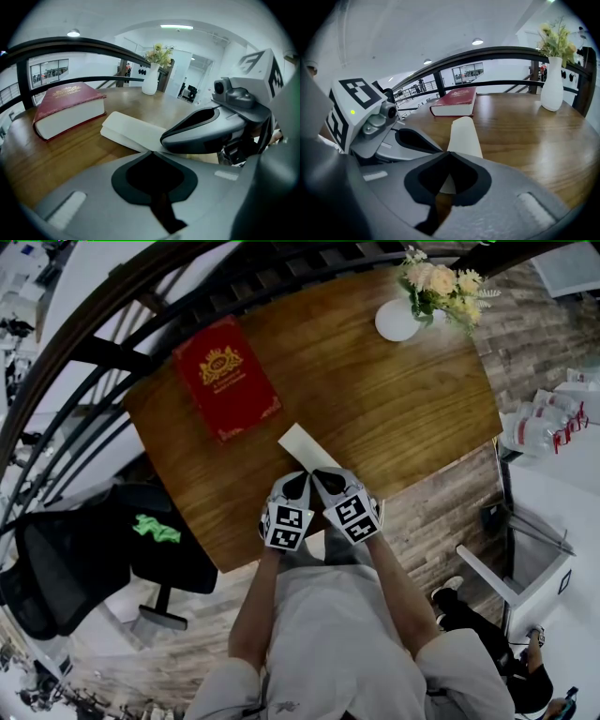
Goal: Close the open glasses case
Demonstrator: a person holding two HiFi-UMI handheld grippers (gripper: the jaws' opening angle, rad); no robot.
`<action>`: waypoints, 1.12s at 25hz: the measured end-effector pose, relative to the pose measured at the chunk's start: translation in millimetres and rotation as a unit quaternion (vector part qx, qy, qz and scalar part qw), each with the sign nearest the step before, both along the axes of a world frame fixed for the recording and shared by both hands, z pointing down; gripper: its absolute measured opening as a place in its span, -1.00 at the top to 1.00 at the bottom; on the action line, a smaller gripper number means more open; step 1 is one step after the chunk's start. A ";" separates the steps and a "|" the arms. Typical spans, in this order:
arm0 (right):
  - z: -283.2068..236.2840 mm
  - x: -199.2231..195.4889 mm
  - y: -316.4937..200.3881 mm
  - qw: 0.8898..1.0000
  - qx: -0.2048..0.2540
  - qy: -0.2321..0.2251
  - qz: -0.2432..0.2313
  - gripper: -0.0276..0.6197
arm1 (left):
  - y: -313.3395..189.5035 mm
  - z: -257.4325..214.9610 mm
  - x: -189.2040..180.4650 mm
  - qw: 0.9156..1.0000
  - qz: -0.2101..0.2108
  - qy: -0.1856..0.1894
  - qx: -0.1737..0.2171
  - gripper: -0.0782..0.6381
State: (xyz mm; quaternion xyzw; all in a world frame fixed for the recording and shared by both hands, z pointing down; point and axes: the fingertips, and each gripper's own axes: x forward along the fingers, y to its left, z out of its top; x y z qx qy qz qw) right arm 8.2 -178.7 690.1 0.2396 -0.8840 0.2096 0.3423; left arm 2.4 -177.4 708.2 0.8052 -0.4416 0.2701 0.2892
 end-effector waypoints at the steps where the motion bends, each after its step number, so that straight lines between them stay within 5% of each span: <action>1: 0.3 0.1 0.1 1.000 -0.001 0.001 0.000 0.91 | 0.1 0.5 0.1 1.000 0.000 0.000 -0.001 0.73; 14: -0.1 -0.1 -0.2 1.000 0.001 0.011 -0.001 0.91 | 1.4 2.7 -6.5 1.000 -0.004 -0.008 -0.008 0.73; 28: -60.9 21.4 -12.4 0.996 0.069 -0.040 0.050 0.91 | -9.1 -62.1 -38.0 0.996 -0.036 0.009 0.082 0.73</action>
